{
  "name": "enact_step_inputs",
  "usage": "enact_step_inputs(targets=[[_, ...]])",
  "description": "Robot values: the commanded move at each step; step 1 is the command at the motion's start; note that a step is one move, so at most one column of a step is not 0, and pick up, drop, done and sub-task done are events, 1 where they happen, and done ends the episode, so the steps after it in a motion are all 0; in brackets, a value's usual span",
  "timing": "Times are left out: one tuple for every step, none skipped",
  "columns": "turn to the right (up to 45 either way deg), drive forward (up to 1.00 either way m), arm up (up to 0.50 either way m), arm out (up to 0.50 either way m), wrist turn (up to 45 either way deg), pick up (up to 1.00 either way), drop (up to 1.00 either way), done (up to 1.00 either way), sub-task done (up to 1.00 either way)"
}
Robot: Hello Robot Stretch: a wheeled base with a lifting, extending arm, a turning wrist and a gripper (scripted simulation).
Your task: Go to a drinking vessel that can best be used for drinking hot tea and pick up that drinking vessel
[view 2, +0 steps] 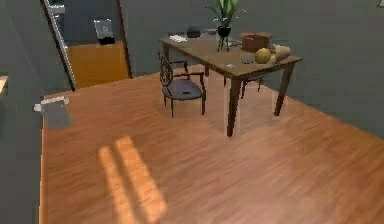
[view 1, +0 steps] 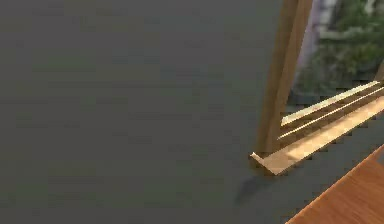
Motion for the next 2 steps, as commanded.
enact_step_inputs(targets=[[45.0, 0.00, 0.00, 0.00, 0.0, 0.00, 0.00, 0.00, 0.00], [21.0, 0.00, 0.00, 0.00, 0.0, 0.00, 0.00, 0.00, 0.00]])
